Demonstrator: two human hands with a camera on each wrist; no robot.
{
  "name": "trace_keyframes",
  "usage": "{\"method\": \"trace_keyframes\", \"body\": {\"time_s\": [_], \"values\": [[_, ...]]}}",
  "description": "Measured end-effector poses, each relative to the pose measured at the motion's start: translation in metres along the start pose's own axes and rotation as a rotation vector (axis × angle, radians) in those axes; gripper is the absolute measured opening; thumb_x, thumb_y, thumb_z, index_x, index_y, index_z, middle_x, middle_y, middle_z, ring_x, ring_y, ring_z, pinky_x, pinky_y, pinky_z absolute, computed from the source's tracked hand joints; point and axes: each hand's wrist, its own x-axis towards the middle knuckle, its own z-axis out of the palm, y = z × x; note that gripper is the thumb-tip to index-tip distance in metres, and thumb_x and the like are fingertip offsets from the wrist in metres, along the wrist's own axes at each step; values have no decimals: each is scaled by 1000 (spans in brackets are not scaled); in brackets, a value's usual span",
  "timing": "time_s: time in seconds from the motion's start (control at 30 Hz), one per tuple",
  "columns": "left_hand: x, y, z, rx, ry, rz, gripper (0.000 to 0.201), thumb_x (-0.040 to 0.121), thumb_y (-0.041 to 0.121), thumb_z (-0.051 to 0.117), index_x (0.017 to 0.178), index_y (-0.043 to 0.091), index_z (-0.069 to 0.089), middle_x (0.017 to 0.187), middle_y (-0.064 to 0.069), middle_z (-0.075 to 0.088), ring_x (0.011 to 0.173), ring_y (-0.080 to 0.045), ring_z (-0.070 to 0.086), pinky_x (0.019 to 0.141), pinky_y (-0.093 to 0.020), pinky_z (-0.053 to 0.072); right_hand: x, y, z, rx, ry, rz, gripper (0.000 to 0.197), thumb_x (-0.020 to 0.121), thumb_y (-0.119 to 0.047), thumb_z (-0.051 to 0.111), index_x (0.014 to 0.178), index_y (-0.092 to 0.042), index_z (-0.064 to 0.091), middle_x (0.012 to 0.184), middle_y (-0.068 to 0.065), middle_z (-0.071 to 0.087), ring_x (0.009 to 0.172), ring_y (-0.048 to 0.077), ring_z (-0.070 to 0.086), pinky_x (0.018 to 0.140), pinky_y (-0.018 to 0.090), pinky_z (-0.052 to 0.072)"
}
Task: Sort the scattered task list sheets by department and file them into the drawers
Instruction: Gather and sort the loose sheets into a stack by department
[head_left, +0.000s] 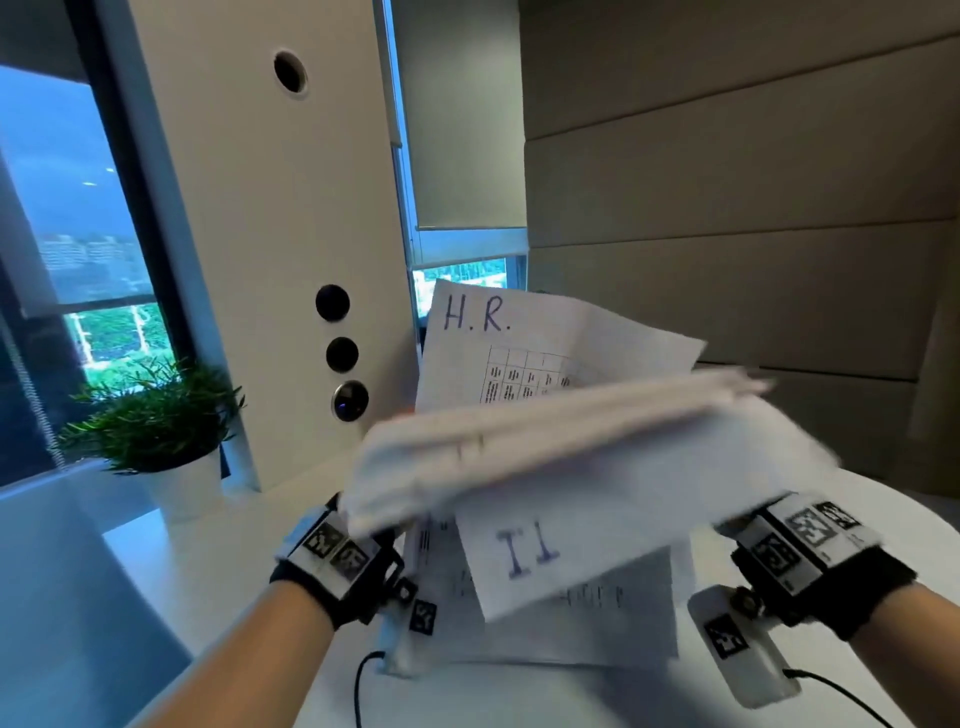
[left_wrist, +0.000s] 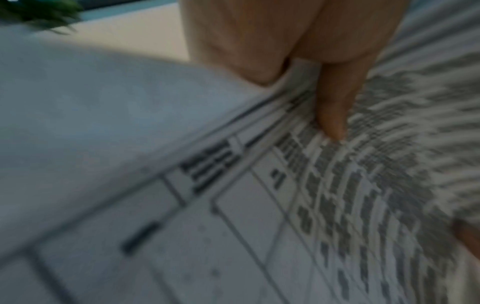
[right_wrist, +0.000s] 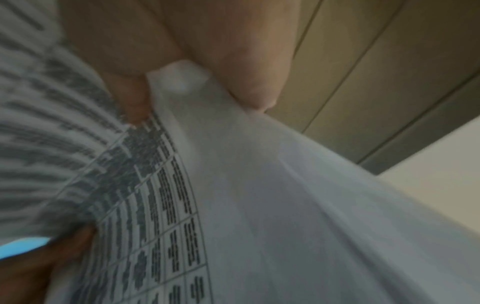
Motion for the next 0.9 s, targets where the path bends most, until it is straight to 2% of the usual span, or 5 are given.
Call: {"method": "trace_keyframes", "body": {"time_s": [0.1, 0.23, 0.43, 0.67, 0.9], "values": [[4, 7, 4, -21, 124, 97, 22, 83, 6, 69, 103, 11, 63, 93, 2, 69, 85, -9, 67, 73, -23, 55, -6, -10, 7, -84, -67, -195, 19, 77, -21, 75, 94, -16, 69, 96, 2, 70, 87, 5, 61, 75, 31, 53], [3, 17, 11, 110, 286, 208, 28, 69, 33, 83, 88, 21, 67, 82, 9, 69, 75, -1, 67, 65, -15, 54, -6, -13, 22, -194, 36, -245, 39, 82, -18, 73, 70, 14, 54, 57, 13, 47, 57, 13, 36, 48, 32, 31], [-23, 13, 42, -6, 233, 293, 23, 83, 13, 71, 101, 24, 62, 85, 20, 64, 77, 12, 63, 59, 1, 44, -13, -6, 30, -134, 16, -258, 11, 86, -10, 66, 86, -4, 57, 69, 1, 57, 56, 12, 48, 52, 30, 42], [-12, 18, 28, -31, 163, 298, 48, 70, 15, 83, 107, 29, 55, 95, 9, 68, 89, -3, 68, 73, -20, 56, -4, -8, 13, 86, -52, -209, 56, 83, -8, 69, 131, -19, 40, 120, 0, 63, 105, 7, 64, 89, 29, 53], [0, 25, 25, -93, 114, 420, 74, 68, -2, 80, 122, 18, 34, 110, -4, 62, 91, -8, 69, 71, -24, 57, 7, -16, 5, 54, -57, -323, 66, 83, -6, 68, 134, -21, 29, 122, 7, 55, 102, 13, 63, 81, 29, 56]]}}
